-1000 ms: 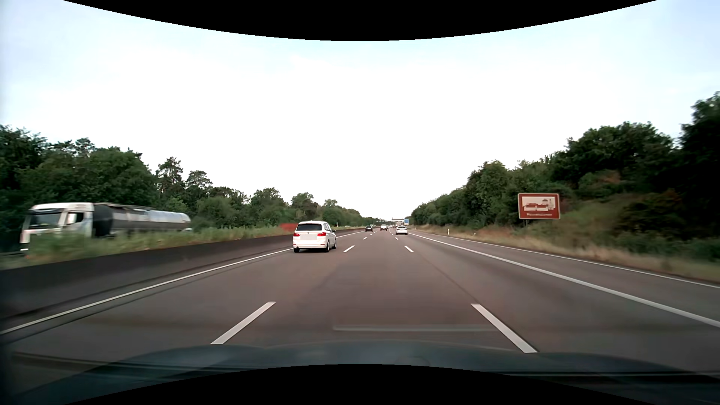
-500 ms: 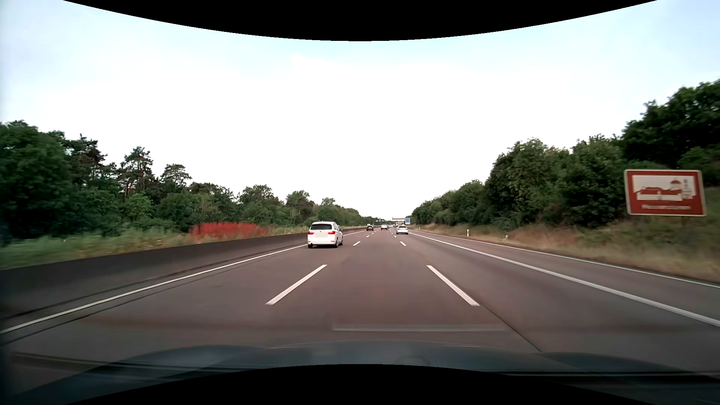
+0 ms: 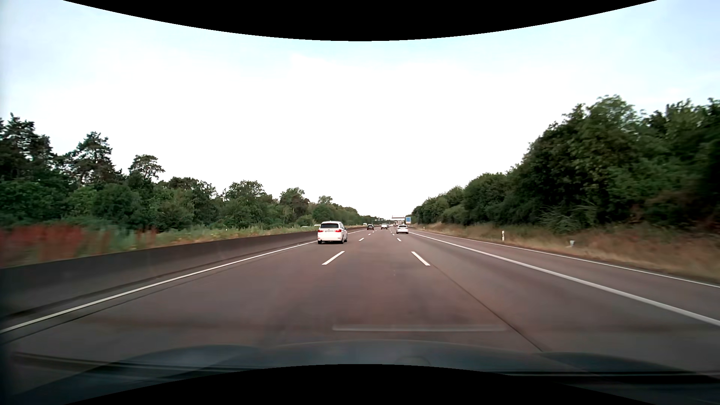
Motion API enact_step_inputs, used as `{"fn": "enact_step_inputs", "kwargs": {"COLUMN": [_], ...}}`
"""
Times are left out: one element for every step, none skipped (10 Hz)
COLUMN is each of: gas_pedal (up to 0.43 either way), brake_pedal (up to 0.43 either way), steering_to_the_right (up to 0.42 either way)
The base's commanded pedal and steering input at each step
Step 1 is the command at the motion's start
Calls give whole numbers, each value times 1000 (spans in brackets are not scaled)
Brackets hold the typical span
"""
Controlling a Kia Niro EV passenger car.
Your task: Follow the waypoints while adhering to traffic rules and regulations
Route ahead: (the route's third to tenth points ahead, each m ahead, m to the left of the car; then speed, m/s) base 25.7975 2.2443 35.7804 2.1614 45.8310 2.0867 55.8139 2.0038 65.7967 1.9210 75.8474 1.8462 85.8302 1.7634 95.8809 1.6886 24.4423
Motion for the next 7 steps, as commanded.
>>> {"fn": "enact_step_inputs", "kwargs": {"gas_pedal": [157, 157, 157, 157, 157, 157, 157], "brake_pedal": [0, 0, 0, 0, 0, 0, 0], "steering_to_the_right": [-3, -3, -3, -3, -3, -3, -3]}}
